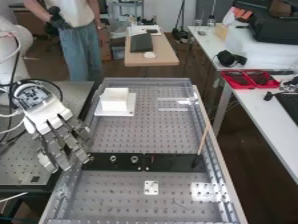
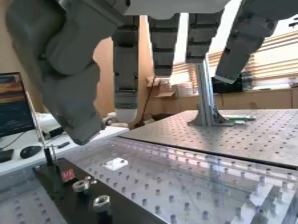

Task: Grab the smaller nut and place it in the white container

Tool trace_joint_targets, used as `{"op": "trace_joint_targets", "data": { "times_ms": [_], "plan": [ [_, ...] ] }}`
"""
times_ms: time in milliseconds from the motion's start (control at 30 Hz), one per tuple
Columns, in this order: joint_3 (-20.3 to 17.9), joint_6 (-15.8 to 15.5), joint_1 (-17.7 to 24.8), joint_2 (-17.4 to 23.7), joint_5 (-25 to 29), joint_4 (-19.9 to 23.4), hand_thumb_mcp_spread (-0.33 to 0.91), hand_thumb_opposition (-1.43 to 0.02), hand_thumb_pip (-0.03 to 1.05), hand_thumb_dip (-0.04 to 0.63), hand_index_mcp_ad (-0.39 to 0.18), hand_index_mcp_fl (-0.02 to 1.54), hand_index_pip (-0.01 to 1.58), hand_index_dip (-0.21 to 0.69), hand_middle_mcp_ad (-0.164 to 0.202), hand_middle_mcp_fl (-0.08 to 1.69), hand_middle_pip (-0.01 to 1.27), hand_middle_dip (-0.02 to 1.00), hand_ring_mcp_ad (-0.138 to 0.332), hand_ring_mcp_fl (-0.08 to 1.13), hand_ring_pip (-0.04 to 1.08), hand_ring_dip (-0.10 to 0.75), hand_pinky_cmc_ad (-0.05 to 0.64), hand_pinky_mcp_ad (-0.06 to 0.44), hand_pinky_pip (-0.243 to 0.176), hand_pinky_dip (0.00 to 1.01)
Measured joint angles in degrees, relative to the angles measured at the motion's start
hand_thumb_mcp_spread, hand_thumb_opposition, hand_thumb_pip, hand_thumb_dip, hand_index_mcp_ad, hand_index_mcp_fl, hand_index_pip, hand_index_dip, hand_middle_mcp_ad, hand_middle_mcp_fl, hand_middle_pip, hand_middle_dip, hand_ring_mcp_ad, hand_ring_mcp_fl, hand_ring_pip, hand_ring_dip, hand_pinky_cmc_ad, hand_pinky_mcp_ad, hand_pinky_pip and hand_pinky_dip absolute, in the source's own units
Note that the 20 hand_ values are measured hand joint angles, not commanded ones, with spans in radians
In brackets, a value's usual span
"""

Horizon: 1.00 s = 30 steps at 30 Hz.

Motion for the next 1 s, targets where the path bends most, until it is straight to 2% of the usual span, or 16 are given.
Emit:
{"op": "trace_joint_targets", "data": {
  "times_ms": [200, 333, 467, 600, 733, 867, 1000],
  "plan": [
    [-0.50, 1.69, 0.89, -2.34, 2.33, 1.84, 0.34, -0.83, 0.72, 0.169, -0.086, 0.17, 1.49, -0.024, 0.089, 0.11, 0.14, 0.19, 0.145, 0.01, 0.10, 0.049, 0.340, 0.262, -0.091, 0.54],
    [-0.30, 3.40, 0.72, -4.04, 2.59, 2.19, 0.35, -0.83, 0.73, 0.194, -0.089, 0.17, 1.54, -0.024, 0.089, 0.12, 0.14, 0.19, 0.143, 0.01, 0.10, 0.056, 0.340, 0.262, -0.094, 0.54],
    [0.24, 4.84, 0.23, -5.44, 1.66, 1.27, 0.37, -0.83, 0.73, 0.194, -0.094, 0.13, 1.56, -0.024, 0.087, 0.11, 0.14, 0.20, 0.143, 0.01, 0.10, 0.056, 0.340, 0.262, -0.094, 0.53],
    [0.52, 4.82, -0.41, -6.69, 0.33, 1.33, 0.37, -0.83, 0.73, 0.222, -0.105, 0.12, 1.56, -0.017, 0.087, 0.11, 0.14, 0.21, 0.143, 0.01, 0.10, 0.058, 0.340, 0.264, -0.094, 0.49],
    [0.80, 4.50, -1.12, -7.45, -1.07, 1.76, 0.39, -0.83, 0.79, 0.220, -0.106, 0.07, 1.56, -0.019, 0.084, 0.10, 0.14, 0.21, 0.143, 0.01, 0.10, 0.058, 0.340, 0.265, -0.091, 0.48],
    [0.93, 3.47, -1.44, -7.91, -1.95, 2.53, 0.40, -0.85, 0.79, 0.253, -0.120, 0.07, 1.56, -0.012, 0.086, 0.10, 0.14, 0.21, 0.143, 0.01, 0.10, 0.058, 0.340, 0.246, -0.094, 0.44],
    [0.94, 4.30, -1.35, -8.45, -2.05, 2.20, 0.42, -0.85, 0.80, 0.253, -0.122, 0.05, 1.56, 0.003, 0.082, 0.10, 0.14, 0.21, 0.143, 0.01, 0.10, 0.058, 0.340, 0.230, -0.094, 0.42]
  ]
}}
